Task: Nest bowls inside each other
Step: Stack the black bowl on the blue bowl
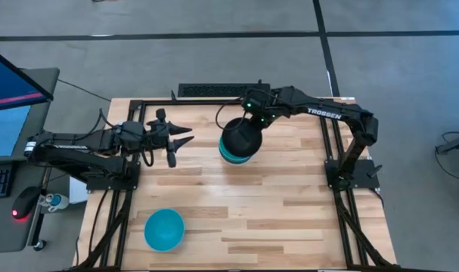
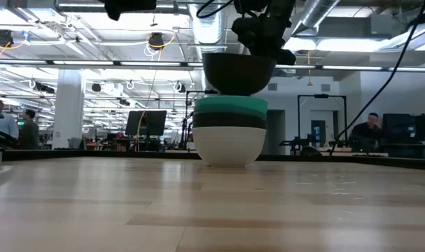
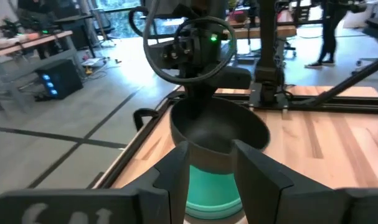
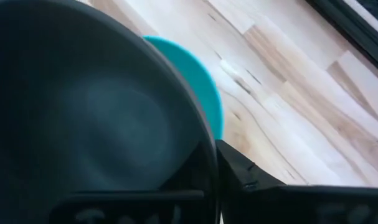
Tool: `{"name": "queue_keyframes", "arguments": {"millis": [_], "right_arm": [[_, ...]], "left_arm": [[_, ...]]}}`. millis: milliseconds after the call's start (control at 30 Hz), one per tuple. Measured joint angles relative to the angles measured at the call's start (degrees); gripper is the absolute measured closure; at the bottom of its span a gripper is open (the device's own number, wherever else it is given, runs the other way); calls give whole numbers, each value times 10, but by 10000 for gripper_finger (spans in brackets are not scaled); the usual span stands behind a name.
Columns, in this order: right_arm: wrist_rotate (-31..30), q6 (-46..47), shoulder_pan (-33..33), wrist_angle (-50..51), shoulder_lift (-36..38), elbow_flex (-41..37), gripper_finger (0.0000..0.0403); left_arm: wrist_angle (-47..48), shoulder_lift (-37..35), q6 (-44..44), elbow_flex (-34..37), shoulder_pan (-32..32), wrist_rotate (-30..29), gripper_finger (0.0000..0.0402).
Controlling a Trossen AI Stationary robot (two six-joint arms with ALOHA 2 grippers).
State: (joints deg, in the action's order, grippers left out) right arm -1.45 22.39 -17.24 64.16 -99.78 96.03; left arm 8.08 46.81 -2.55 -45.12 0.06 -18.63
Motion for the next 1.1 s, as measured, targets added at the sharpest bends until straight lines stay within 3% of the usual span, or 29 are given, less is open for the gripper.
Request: {"name": "queue_keyframes", "arguments": {"millis": [367,467,767,1100], "right_arm": [[17,-30,16,-37,-55,0,385],[43,-44,10,-33,-56,0,363],[44,-49,-12,-34,-64,0,282],[46,-49,-28,-33,-64,0,233]], "left_arm": [[2,0,2,-1,0,-9,290],[1,0,2,-1,0,-9,290],[2,0,0,-1,5,0,290],[2,0,0,-1,5,0,290]]}}
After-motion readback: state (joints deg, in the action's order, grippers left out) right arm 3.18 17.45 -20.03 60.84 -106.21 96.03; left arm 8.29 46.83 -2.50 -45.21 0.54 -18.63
